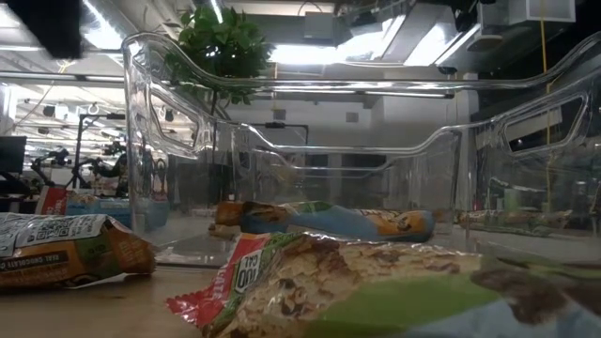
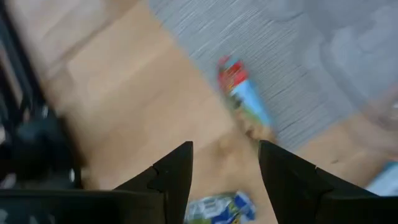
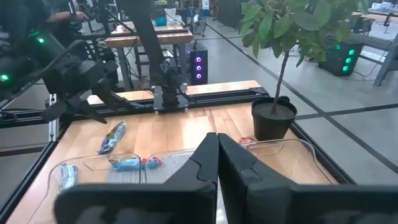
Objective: Pick and place Granola Bars by type
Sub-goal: Put the red granola bar into the middle transparent bin
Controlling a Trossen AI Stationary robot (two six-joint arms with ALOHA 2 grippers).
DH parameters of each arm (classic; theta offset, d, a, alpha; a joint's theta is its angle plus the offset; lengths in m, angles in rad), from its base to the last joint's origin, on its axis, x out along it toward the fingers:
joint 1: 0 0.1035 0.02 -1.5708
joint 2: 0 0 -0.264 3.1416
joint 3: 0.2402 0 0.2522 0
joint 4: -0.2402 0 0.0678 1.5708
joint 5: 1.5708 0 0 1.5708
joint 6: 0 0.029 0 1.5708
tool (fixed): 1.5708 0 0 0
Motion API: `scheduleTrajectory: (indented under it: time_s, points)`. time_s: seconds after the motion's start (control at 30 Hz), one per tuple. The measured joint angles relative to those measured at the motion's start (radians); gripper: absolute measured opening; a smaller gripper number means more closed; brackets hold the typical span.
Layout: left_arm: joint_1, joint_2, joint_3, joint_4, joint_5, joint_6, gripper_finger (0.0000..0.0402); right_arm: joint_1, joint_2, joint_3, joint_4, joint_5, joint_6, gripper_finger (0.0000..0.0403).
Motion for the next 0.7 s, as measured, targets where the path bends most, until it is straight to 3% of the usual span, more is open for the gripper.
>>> scheduleTrajectory:
  time_s: [0.1,0.2,0.43,0.57,0.7]
  points:
    - [-0.038,-0.039,-0.096,0.032,0.057,-0.099,0.0165,0.0,0.008,0.0,0.002,0.033,0.0,0.0008]
    - [-0.047,-0.117,-0.195,0.135,0.061,-0.099,0.0161,0.0,0.016,0.0,0.003,0.056,0.001,0.0008]
    - [-0.011,-0.411,-0.512,0.53,-0.007,0.053,0.0159,-0.001,0.048,0.0,0.003,0.062,0.001,0.0008]
    - [0.038,-0.57,-0.712,0.825,0.024,0.145,0.0159,0.0,0.063,0.0,0.003,0.062,0.001,0.0008]
    - [0.109,-0.627,-0.848,1.034,0.067,0.18,0.0162,-0.001,0.068,0.0,-0.001,0.061,0.001,0.0008]
